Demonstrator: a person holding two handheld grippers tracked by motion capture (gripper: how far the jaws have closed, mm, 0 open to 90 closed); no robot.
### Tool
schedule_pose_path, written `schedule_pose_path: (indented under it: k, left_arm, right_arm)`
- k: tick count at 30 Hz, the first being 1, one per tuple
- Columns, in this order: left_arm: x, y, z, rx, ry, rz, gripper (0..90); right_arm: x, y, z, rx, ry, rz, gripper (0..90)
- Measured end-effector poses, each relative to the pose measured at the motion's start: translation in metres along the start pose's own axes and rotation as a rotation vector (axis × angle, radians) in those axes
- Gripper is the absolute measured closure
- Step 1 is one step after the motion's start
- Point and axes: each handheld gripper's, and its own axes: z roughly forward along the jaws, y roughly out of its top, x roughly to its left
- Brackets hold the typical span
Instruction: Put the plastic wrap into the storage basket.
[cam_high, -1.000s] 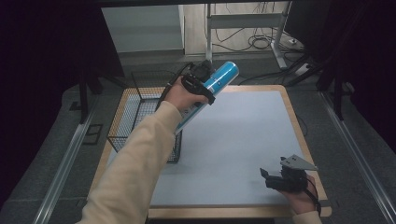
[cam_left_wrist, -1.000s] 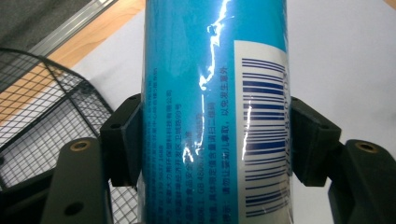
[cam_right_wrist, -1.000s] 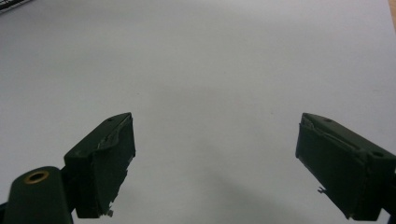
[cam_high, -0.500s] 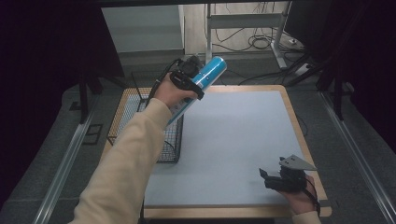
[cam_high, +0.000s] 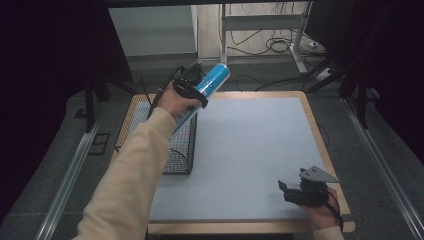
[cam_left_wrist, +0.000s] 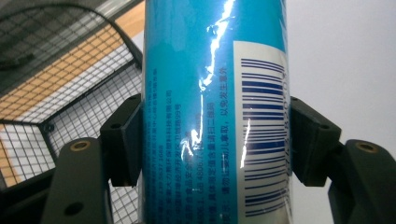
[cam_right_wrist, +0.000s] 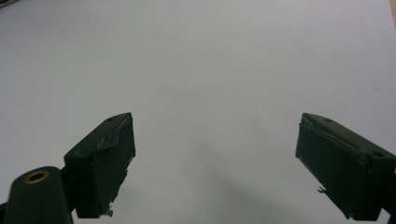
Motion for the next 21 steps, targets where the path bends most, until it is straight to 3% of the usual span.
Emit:
schedule_pose_path:
  k: [10, 21]
  left_arm:
    - [0.012, -0.006, 0.011, 0.005, 0.023, -0.021, 31.4]
    - [0.035, -0.017, 0.031, 0.045, 0.057, -0.05, 31.4]
  right_arm:
    - [0.0, 0.0, 0.0, 0.001, -0.002, -0.002, 12.3]
    - [0.0, -0.001, 0.0, 0.005, 0.003, -0.006, 12.3]
